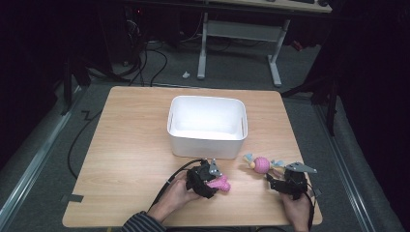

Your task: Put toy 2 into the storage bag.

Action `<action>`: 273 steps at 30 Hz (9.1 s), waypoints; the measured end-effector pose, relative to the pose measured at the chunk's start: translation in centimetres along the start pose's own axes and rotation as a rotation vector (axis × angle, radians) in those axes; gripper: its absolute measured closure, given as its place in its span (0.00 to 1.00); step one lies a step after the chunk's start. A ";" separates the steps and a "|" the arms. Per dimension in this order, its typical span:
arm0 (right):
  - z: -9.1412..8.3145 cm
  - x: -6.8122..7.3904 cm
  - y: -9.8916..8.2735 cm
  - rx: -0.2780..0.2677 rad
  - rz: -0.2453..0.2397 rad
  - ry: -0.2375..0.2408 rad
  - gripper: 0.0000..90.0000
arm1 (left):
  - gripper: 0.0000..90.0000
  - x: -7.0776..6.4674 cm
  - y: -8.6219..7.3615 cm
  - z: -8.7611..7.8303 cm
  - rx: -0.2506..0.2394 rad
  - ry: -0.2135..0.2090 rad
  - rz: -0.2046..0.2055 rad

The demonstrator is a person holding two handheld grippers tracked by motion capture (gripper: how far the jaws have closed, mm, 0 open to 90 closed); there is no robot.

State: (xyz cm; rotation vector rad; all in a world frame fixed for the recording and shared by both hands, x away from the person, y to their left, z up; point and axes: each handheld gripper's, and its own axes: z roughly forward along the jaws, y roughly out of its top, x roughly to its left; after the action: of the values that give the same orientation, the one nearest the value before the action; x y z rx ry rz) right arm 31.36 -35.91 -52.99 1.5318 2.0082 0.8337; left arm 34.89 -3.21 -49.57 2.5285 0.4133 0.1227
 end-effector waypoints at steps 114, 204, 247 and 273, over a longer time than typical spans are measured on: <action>0.0 0.0 0.0 -0.001 0.000 -0.002 0.26 | 0.66 7.5 3.7 -14.3 -0.260 0.095 -0.089; 0.0 0.0 0.0 -0.001 0.000 -0.002 0.26 | 0.65 13.0 6.6 -8.5 -0.129 0.175 -0.142; 0.0 0.0 0.0 -0.001 0.001 -0.001 0.26 | 0.53 12.5 5.8 -9.9 -0.165 0.179 -0.157; 0.0 0.0 -0.1 0.000 0.000 -0.003 0.26 | 0.46 12.4 -1.1 -15.5 -0.314 0.268 -0.266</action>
State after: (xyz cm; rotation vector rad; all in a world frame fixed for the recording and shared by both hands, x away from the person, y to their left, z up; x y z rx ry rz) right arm 31.28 -35.89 -52.99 1.5318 2.0061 0.8317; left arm 43.66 9.72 -37.21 2.1325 0.7685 0.3942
